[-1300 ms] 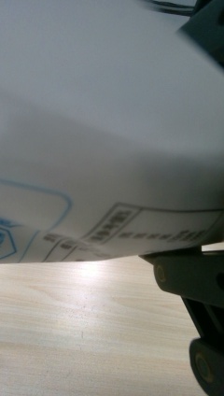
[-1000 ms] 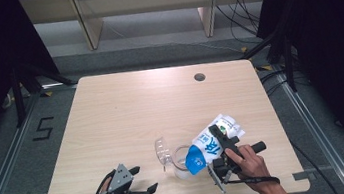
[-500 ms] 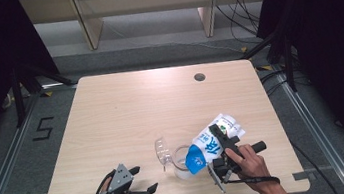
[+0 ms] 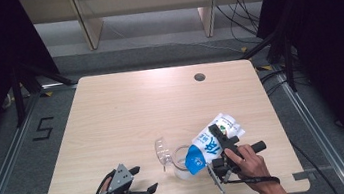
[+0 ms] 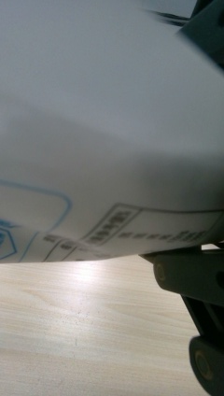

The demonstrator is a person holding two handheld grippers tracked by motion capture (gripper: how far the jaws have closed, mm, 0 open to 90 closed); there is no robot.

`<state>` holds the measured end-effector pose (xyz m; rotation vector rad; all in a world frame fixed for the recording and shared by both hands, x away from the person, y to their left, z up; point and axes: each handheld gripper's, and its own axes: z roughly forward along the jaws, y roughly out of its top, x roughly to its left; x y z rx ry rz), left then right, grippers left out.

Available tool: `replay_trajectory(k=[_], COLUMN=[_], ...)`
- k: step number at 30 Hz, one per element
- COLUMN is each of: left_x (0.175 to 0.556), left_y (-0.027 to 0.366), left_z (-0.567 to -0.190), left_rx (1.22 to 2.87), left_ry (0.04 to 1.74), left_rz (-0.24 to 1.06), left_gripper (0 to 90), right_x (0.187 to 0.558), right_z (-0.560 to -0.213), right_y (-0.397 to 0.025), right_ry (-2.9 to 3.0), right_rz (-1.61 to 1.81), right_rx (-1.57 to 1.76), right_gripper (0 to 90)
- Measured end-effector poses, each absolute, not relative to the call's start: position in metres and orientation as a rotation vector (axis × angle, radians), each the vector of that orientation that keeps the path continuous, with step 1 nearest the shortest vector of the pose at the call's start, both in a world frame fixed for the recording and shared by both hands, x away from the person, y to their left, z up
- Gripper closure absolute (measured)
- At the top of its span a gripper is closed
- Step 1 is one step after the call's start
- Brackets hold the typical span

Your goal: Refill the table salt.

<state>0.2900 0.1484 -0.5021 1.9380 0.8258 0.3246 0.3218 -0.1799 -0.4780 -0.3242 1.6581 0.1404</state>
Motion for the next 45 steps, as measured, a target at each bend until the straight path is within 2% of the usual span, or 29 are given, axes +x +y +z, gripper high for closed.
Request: replay_trajectory(k=[45], left_x=[0.29], left_y=[0.1483], left_z=[-0.502], left_rx=[1.939], left_ry=[0.824], left_rz=[0.326], left_gripper=[16.6], right_x=[0.321], right_z=[-0.4783], right_y=[-0.1788], right_ry=[1.619], right_rz=[0.147], right_rx=[-0.334], right_gripper=[51.2])
